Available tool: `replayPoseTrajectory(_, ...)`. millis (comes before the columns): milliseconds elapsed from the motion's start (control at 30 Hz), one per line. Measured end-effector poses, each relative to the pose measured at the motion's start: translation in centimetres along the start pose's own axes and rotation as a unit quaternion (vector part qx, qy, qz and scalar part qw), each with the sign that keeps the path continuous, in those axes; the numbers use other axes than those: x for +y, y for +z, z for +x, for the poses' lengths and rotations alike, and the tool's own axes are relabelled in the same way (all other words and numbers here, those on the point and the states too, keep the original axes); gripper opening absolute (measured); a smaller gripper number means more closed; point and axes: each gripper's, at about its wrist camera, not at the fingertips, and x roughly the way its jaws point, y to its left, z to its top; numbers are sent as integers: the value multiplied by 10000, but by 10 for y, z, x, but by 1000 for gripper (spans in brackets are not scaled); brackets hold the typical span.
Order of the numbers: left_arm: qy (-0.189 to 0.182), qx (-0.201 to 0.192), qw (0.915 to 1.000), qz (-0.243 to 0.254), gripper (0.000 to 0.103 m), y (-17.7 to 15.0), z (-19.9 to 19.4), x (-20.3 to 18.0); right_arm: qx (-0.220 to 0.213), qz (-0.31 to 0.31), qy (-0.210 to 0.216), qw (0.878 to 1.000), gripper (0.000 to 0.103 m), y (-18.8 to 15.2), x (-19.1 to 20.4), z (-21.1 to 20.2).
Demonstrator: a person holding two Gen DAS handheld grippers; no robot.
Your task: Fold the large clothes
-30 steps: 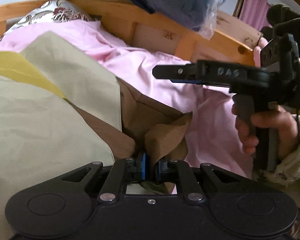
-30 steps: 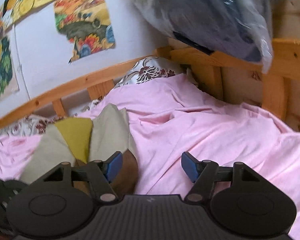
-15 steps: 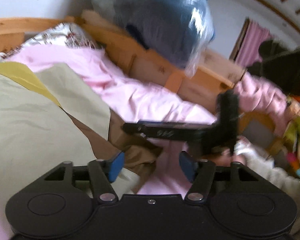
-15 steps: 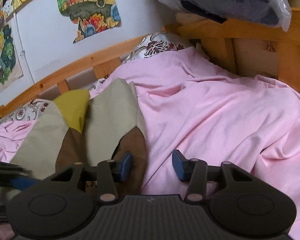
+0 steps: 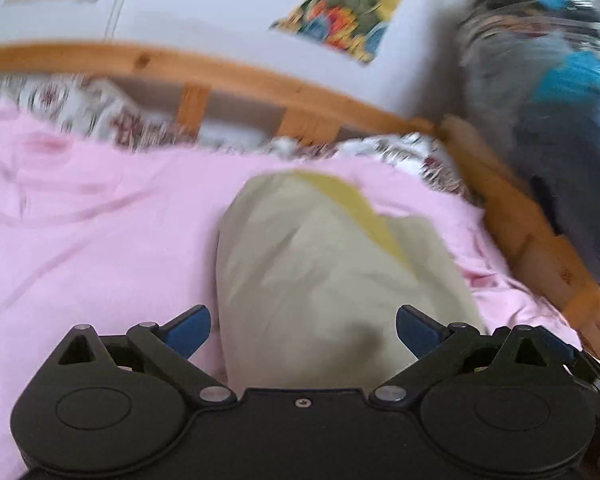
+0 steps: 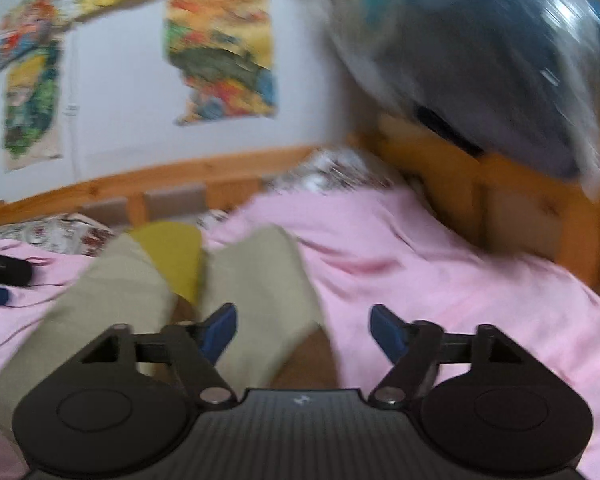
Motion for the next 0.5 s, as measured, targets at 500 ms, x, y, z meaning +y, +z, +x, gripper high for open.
replayPoseTrajectory(500, -284, 424, 9987, 67, 102, -53, 49, 13, 972, -740, -110, 9924, 90, -51, 35, 31)
